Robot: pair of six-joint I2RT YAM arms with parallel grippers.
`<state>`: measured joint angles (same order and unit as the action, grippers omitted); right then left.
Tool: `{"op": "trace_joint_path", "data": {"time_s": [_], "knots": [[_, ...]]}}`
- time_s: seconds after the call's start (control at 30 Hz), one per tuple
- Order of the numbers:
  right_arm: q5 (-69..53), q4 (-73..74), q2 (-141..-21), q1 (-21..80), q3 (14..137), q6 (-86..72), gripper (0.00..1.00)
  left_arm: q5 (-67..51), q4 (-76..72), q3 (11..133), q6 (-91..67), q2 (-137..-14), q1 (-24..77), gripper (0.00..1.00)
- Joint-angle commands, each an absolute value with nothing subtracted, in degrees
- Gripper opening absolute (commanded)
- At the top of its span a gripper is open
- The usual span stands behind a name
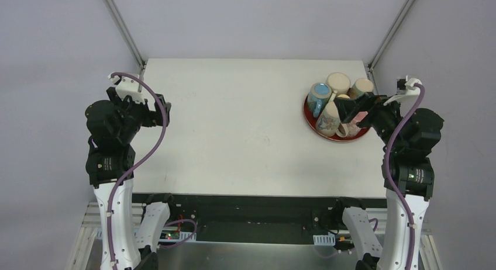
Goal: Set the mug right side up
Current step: Turn over the cup on the tray.
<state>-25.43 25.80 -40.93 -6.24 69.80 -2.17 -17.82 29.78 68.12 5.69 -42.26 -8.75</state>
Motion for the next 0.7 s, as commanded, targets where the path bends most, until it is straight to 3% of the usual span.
{"op": "trace_joint_path", "data": {"time_s": [0.0, 0.67], "knots": [[-31.5, 23.6, -41.6, -6.6, 69.6, 3.7, 0.99, -22.3, 27.5, 68.3, 7.9, -42.5, -9.6, 1.00], [-28.6, 29.9, -45.7, -6.6, 60.4, 19.6, 0.99, -35.9, 27.3, 55.9, 14.9, -42.6, -9.6, 1.00]]}}
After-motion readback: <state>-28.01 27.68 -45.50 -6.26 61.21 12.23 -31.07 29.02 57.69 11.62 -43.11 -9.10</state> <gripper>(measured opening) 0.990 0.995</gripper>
